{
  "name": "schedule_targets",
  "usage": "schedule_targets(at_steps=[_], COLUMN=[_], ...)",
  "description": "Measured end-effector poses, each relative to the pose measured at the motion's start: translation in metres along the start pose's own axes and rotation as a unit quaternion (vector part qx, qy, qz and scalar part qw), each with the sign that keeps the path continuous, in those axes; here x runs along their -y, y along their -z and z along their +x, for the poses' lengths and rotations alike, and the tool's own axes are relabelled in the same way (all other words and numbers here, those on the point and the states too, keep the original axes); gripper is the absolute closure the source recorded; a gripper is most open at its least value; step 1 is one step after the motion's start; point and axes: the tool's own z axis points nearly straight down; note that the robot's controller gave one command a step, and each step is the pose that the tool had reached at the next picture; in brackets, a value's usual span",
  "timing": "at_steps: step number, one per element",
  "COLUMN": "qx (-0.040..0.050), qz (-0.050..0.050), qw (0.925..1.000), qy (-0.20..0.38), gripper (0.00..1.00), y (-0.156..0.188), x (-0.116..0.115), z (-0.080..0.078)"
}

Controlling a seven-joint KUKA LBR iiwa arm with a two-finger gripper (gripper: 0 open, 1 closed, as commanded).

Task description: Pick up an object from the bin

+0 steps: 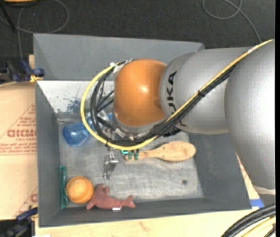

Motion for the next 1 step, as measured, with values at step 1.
schedule_targets(at_steps=[1], qx=[0.0039], qz=[-0.001], qw=[1.0], qy=[-0.002], gripper=[0.0], y=[0.0047], x=[0.0007], z=[-0.0018])
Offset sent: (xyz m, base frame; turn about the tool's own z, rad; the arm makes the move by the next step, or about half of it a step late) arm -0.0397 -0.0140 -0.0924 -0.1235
